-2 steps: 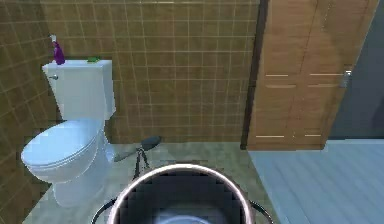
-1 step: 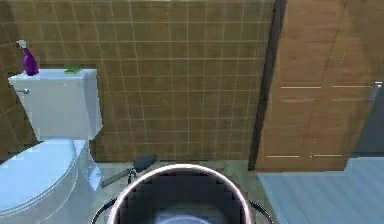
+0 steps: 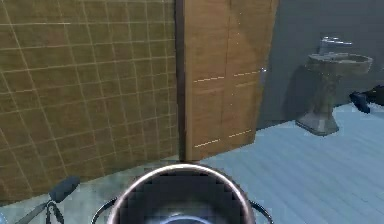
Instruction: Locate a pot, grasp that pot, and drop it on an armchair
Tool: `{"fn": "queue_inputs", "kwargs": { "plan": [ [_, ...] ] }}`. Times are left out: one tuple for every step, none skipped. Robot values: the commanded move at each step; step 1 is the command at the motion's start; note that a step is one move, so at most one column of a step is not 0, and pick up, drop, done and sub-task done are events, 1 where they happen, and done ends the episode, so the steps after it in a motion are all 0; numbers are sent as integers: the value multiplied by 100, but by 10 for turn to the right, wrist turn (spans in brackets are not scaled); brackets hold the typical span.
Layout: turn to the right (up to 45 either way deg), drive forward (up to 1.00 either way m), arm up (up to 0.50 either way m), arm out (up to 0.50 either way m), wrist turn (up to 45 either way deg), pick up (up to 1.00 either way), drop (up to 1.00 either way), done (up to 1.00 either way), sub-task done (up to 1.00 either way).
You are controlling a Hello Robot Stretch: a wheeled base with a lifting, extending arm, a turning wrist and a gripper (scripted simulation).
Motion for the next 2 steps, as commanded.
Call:
{"fn": "queue_inputs", "kwargs": {
  "plan": [
    [0, 65, 0, 0, 0, 0, 0, 0, 0],
    [450, 0, 0, 0, 0, 0, 0, 0, 0]
  ]
}}
